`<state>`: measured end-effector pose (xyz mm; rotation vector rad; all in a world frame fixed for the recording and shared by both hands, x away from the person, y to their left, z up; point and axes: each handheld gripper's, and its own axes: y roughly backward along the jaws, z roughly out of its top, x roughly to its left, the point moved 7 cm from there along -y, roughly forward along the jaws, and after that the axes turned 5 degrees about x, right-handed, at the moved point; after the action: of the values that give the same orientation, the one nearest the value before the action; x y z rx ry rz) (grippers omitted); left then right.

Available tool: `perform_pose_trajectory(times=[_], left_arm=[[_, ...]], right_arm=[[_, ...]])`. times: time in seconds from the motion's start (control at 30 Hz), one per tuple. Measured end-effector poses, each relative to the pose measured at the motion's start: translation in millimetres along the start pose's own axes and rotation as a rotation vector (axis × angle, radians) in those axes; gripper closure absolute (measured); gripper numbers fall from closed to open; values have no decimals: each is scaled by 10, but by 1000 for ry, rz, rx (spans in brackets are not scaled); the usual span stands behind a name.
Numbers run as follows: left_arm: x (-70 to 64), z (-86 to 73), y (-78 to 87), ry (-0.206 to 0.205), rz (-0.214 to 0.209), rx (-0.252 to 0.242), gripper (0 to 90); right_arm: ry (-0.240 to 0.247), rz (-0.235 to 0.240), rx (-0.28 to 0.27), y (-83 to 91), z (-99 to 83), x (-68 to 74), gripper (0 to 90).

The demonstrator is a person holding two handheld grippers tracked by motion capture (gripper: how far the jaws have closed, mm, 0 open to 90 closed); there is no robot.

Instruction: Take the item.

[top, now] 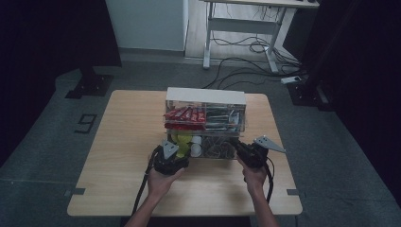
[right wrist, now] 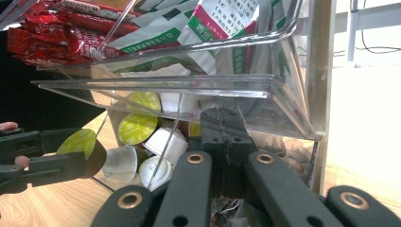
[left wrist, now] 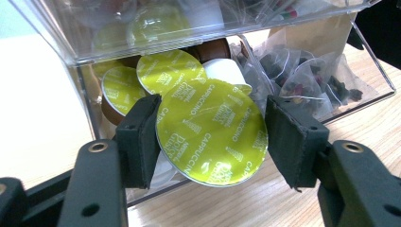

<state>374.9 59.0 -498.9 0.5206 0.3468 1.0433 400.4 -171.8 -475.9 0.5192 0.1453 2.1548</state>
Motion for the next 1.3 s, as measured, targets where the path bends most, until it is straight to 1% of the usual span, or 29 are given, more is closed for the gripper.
perform_pose_trajectory(times=[0.43, 0.5, 0.8, 1.07, 1.3], left_arm=[[70, -16, 62, 14, -1, -4, 396], [104, -24, 83, 22, 6, -10, 396], [207, -75, 119, 38, 20, -9, 396], [272, -114, 142, 42, 29, -4, 396], [378, -164, 210, 54, 44, -8, 396]], right_arm=[[-1, 0, 0, -1, -4, -4, 888], [-2, 0, 1, -3, -6, -8, 888], [0, -3, 2, -4, -9, -11, 888], [-1, -5, 3, -7, -14, -14, 888], [-4, -7, 3, -9, -17, -25, 888]])
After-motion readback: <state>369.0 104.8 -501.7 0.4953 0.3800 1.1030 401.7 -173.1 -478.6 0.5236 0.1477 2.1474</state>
